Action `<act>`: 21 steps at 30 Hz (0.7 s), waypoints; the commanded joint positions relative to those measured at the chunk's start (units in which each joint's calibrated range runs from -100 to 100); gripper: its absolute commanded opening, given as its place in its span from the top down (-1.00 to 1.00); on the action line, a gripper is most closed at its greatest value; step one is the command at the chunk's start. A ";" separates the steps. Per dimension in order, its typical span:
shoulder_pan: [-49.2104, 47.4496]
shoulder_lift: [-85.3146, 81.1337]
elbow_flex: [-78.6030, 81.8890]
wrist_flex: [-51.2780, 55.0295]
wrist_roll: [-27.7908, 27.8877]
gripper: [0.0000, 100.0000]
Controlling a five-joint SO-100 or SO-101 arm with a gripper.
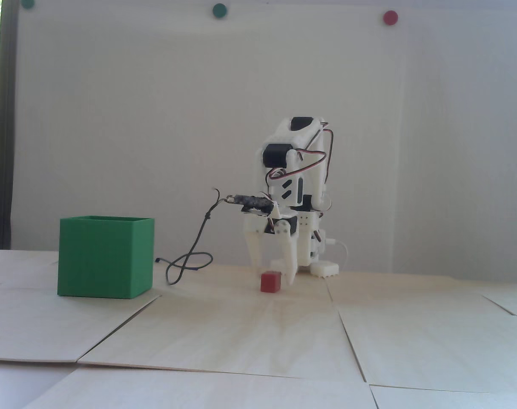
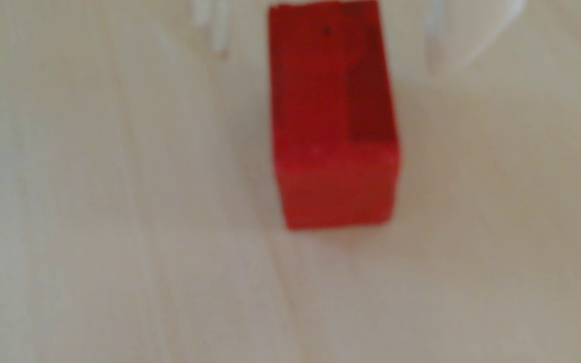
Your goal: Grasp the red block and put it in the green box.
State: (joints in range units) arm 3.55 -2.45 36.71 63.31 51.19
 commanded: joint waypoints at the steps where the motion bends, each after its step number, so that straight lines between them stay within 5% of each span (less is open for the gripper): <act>1: -0.30 -4.46 -1.04 -0.92 0.24 0.61; 21: -0.38 -4.46 -0.86 -9.85 0.24 0.62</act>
State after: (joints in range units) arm 3.55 -2.45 36.71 54.49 50.99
